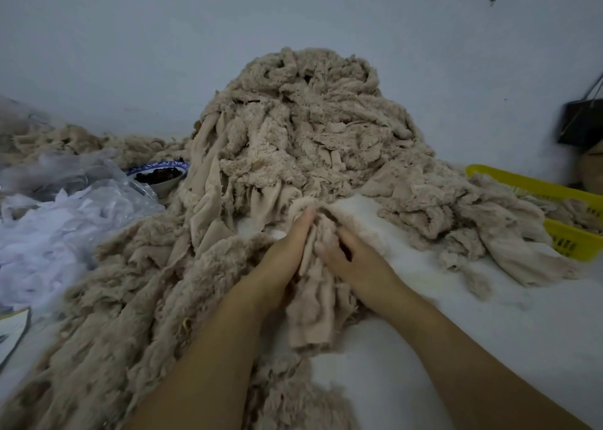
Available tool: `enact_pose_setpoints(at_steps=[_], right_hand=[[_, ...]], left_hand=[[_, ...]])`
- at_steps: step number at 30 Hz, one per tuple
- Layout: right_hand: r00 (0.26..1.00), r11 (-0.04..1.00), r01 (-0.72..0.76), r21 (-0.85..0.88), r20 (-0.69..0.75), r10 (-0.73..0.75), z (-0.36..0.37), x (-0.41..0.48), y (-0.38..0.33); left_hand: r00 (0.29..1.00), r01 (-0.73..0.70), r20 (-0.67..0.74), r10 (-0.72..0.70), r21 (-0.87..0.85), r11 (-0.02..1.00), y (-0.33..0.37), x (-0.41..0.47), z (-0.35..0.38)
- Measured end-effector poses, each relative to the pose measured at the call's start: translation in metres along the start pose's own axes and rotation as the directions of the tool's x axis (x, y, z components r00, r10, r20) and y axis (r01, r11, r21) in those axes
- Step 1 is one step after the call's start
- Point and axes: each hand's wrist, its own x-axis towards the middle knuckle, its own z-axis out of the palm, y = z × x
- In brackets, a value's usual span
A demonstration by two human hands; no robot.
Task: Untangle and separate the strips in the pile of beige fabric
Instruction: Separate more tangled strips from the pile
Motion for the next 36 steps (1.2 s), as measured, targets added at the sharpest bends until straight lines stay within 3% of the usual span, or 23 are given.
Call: enact_pose_setpoints(at_steps=[4, 7, 9, 11, 13, 15, 16, 19, 21, 24, 28, 32, 36], right_hand=[[0.998, 0.991, 0.056, -0.119, 0.0, -0.057, -0.002, -0.001, 0.002], [0.997, 0.994, 0.04, -0.103, -0.059, -0.046, -0.004, 0.0, 0.003], [0.981, 0.998, -0.053, -0.014, -0.186, 0.05, -0.009, 0.002, 0.003], [0.921, 0.94, -0.163, 0.301, -0.295, 0.254, -0.019, 0.007, 0.003], [0.856, 0.801, -0.187, 0.568, -0.306, 0.416, -0.03, 0.009, 0.002], [0.827, 0.735, -0.197, 0.649, -0.293, 0.48, -0.037, 0.008, 0.003], [0.824, 0.711, -0.211, 0.671, -0.269, 0.499, -0.037, 0.007, 0.003], [0.856, 0.641, -0.198, 0.741, -0.187, 0.481, -0.033, 0.005, -0.003], [0.876, 0.645, -0.168, 0.745, -0.187, 0.445, -0.03, 0.004, -0.007], [0.87, 0.631, -0.136, 0.764, -0.213, 0.445, -0.031, 0.004, -0.009], [0.801, 0.67, -0.095, 0.737, -0.343, 0.49, -0.038, 0.004, -0.006], [0.753, 0.617, -0.014, 0.787, -0.398, 0.523, -0.037, 0.003, -0.005], [0.685, 0.637, 0.029, 0.77, -0.479, 0.548, -0.039, 0.004, -0.001]], left_hand=[[1.0, -0.007, -0.025, 0.009, 0.063, 0.998, -0.006, 0.004, 0.001], [0.986, -0.031, -0.158, 0.055, 0.148, 0.989, -0.008, 0.007, -0.003], [0.952, -0.038, -0.296, 0.076, 0.131, 0.991, -0.006, 0.01, -0.009], [0.91, -0.089, -0.414, 0.004, -0.186, 0.979, -0.002, 0.017, -0.017], [0.897, -0.187, -0.433, -0.091, -0.557, 0.809, 0.003, 0.019, -0.029], [0.933, -0.218, -0.348, -0.088, -0.745, 0.63, 0.005, 0.017, -0.037], [0.958, -0.198, -0.282, -0.05, -0.78, 0.594, 0.005, 0.014, -0.038], [0.989, -0.137, -0.143, 0.041, -0.768, 0.626, 0.004, 0.012, -0.035], [0.988, -0.155, -0.135, 0.08, -0.76, 0.631, 0.004, 0.014, -0.034], [0.95, -0.27, -0.311, 0.028, -0.775, 0.571, 0.005, 0.016, -0.038], [0.857, -0.448, -0.512, -0.063, -0.799, 0.401, 0.003, 0.018, -0.044], [0.863, -0.472, -0.505, -0.001, -0.807, 0.354, 0.0, 0.019, -0.043], [0.863, -0.493, -0.504, 0.043, -0.819, 0.292, -0.001, 0.018, -0.047]])
